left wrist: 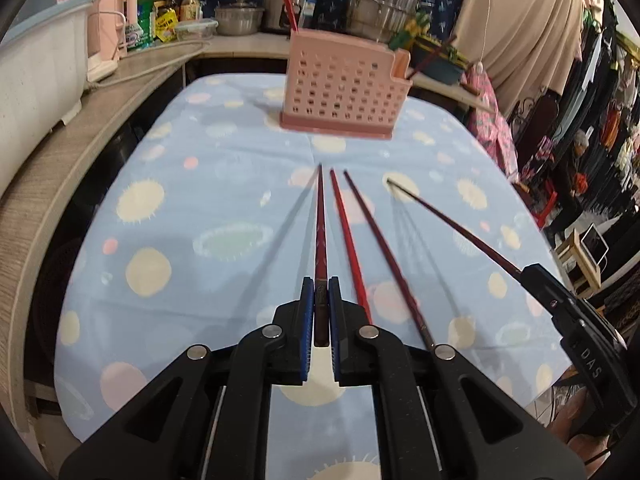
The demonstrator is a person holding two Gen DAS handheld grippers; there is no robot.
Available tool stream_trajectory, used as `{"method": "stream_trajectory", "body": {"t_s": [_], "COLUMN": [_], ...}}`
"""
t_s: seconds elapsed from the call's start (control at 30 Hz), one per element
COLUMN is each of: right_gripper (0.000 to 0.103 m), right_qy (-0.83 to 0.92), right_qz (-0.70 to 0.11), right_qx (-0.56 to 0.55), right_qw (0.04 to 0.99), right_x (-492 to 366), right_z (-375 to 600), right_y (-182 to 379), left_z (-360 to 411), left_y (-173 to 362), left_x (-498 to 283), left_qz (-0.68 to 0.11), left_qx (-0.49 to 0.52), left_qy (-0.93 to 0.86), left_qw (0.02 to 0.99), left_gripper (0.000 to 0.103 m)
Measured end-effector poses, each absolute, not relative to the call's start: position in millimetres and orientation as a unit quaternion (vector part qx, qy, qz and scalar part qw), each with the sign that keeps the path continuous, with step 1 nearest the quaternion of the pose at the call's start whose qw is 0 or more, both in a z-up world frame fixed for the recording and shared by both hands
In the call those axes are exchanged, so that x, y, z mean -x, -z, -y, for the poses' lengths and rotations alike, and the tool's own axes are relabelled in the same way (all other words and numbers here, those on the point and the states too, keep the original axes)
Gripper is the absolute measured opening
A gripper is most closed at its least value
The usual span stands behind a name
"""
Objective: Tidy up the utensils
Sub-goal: 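Lift both held chopsticks and carry them over the pink basket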
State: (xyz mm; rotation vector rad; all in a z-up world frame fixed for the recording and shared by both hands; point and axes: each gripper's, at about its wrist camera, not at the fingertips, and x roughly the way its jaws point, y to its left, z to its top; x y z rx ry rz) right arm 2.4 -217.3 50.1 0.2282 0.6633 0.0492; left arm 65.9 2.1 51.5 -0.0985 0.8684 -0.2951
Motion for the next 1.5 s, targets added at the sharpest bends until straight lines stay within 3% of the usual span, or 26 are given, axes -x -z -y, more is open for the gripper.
{"method": "stream_trajectory", "body": {"t_s": [0.37,1.03,1.5], "right_gripper": [0.007,0.007,0.007], "right_qy": [-0.029,-0.045,-0.049], "right_qz": [-0.248,-0.173,-0.081], "right_qx": [-0.139,-0.167,-0.213], "right_qw": [0.958,0.970,0.973], "right_x": [-28,-91,-180], "right_z": [239,243,253], "right_y": [-121,-198,-279], "left_z": [-9,-10,-13], "left_y": [-115,-196,-287], "left_x": [-97,-166,-232], "left_qz": [-0.360,-0.302,-0.197], "left_qx": [0.065,0.084,0.115], "left_qy": [0.138,0.138,0.123], "left_qw": [0.920,0.940,0.966], "left_gripper": [0.007,0.007,0.007]}}
